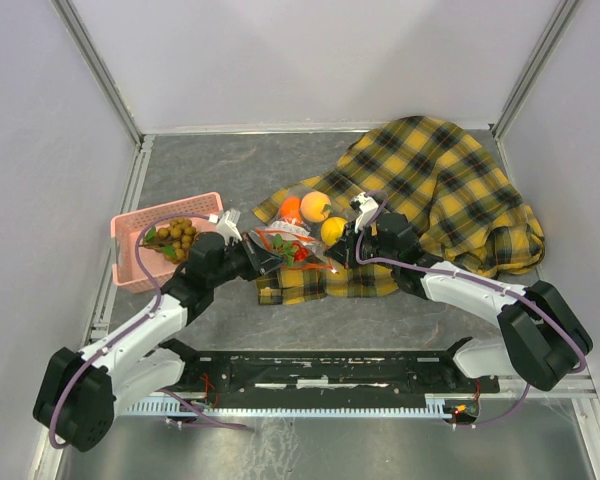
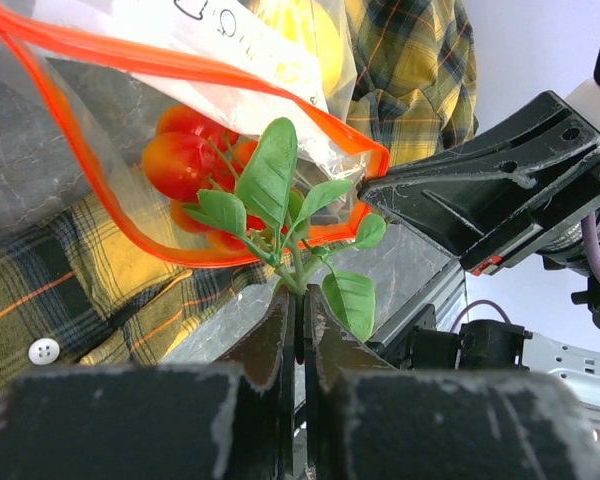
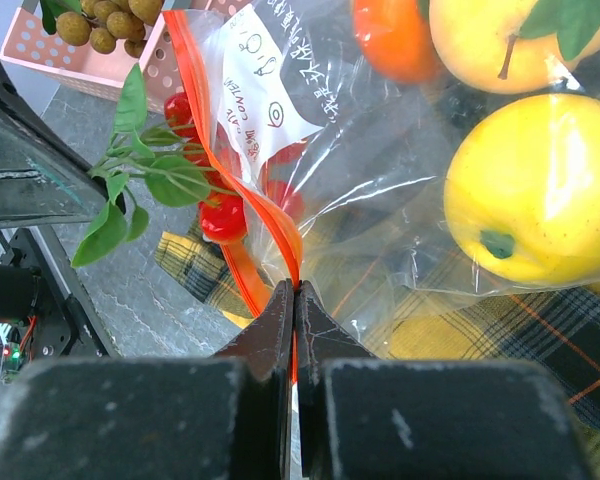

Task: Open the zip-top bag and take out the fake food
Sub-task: Pick up the fake fruit from the zipper food storage bag.

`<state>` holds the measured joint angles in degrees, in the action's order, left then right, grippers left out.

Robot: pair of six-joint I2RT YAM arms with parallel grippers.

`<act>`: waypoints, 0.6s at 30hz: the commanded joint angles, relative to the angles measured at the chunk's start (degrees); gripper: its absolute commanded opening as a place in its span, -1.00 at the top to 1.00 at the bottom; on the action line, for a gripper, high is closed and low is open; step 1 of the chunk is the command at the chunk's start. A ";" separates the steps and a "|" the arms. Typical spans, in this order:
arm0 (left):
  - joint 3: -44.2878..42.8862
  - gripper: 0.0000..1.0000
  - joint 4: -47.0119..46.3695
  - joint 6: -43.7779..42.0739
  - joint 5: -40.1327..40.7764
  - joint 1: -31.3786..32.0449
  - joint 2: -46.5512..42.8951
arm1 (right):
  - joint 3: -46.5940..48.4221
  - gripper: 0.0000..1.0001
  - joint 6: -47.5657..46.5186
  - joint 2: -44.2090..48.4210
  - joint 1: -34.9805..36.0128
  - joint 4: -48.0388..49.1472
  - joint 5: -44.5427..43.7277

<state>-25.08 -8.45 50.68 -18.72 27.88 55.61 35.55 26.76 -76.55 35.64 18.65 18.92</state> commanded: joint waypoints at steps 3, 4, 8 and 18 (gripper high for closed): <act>-2.75 0.95 4.96 -3.35 -0.80 0.19 -3.68 | 0.95 0.96 -0.13 0.41 0.22 1.32 -1.23; -2.93 0.95 5.66 -3.51 -0.73 0.18 -4.12 | 0.97 0.96 -0.15 0.43 0.27 1.30 -1.31; -3.65 0.95 8.31 -4.02 -0.34 0.17 -6.09 | 0.92 0.96 -0.41 0.53 0.22 1.04 -1.50; -6.63 0.95 16.37 -6.59 2.88 0.16 -11.61 | 0.75 0.96 -0.48 0.32 0.22 1.03 -1.47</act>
<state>-28.03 4.97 47.66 -17.76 27.88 46.17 35.55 26.74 -76.55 35.64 18.31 18.13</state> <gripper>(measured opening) 0.054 0.023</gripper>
